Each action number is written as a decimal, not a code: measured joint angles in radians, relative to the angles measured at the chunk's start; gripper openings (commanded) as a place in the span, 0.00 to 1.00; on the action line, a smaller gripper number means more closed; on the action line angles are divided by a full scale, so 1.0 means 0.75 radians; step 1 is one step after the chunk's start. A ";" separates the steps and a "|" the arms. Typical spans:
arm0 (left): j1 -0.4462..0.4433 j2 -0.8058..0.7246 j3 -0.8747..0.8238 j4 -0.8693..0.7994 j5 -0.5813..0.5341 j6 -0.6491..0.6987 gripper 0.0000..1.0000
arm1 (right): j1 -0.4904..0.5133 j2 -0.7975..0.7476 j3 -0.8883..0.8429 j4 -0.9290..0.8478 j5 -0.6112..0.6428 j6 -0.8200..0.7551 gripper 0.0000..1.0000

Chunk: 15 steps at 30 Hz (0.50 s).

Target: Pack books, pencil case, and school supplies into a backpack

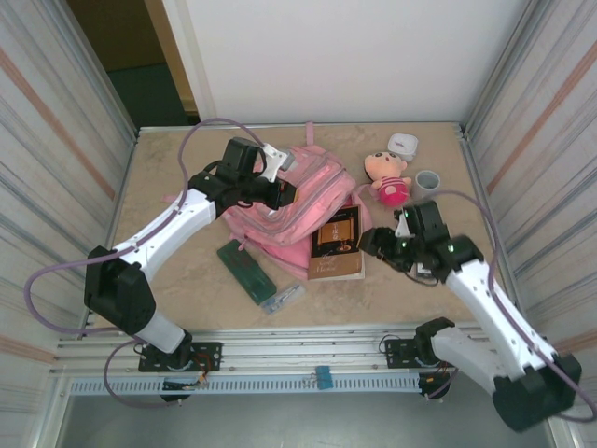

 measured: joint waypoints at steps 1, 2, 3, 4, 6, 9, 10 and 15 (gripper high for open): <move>0.000 0.000 -0.004 0.005 0.001 -0.011 0.00 | 0.034 -0.076 -0.076 0.052 0.024 0.086 0.75; 0.000 0.000 -0.008 0.012 0.001 -0.023 0.00 | 0.061 -0.135 -0.142 0.091 0.050 0.171 0.76; 0.000 0.000 -0.013 0.023 0.001 -0.036 0.00 | 0.090 -0.199 -0.216 0.135 0.082 0.257 0.78; 0.000 0.000 -0.017 0.031 0.001 -0.050 0.00 | 0.120 -0.257 -0.286 0.172 0.119 0.341 0.79; 0.000 0.000 -0.023 0.047 0.003 -0.076 0.00 | 0.177 -0.332 -0.381 0.222 0.186 0.473 0.83; 0.000 0.008 -0.025 0.068 0.008 -0.106 0.00 | 0.286 -0.374 -0.443 0.259 0.270 0.618 0.89; 0.000 0.012 -0.025 0.071 0.013 -0.113 0.00 | 0.326 -0.373 -0.446 0.268 0.294 0.653 0.90; 0.000 0.030 -0.025 0.089 0.031 -0.139 0.00 | 0.500 -0.299 -0.469 0.412 0.394 0.770 0.90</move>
